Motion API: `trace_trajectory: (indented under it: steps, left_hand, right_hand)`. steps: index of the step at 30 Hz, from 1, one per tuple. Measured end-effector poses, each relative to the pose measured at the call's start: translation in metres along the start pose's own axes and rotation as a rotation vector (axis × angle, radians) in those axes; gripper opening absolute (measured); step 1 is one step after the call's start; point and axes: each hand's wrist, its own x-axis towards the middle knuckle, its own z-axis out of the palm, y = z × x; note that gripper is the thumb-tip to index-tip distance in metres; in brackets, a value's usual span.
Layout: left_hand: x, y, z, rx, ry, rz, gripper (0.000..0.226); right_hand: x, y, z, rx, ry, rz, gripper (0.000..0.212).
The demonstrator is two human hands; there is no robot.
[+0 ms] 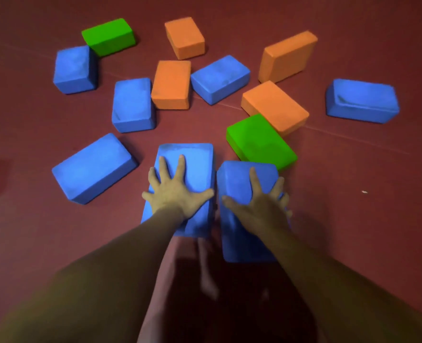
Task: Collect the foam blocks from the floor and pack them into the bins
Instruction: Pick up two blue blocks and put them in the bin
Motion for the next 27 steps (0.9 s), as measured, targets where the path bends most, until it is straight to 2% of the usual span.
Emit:
trace_trajectory:
  steps: [3,9,14,17,20,27]
  left_hand:
    - [-0.042,0.047,-0.052,0.001,-0.003,0.073,0.116]
    - [-0.148,0.19,-0.162,-0.008,-0.072,0.253,0.115]
    - [-0.233,0.32,-0.212,0.025,-0.112,0.474,0.117]
    - [-0.288,0.415,-0.209,0.042,-0.114,0.6,0.118]
    - [-0.359,0.506,-0.177,0.011,-0.145,0.684,0.118]
    - [-0.529,0.677,-0.085,-0.036,-0.254,0.873,0.115]
  right_hand:
    - [-0.035,0.026,-0.072,0.173,-0.038,0.125,0.109]
    - [-0.117,0.102,-0.247,0.357,0.108,0.383,0.106]
    - [-0.168,0.197,-0.357,0.435,0.231,0.609,0.108]
    - [-0.186,0.281,-0.416,0.461,0.292,0.718,0.108]
    - [-0.211,0.373,-0.463,0.496,0.331,0.749,0.109]
    - [-0.275,0.58,-0.512,0.524,0.38,0.934,0.109]
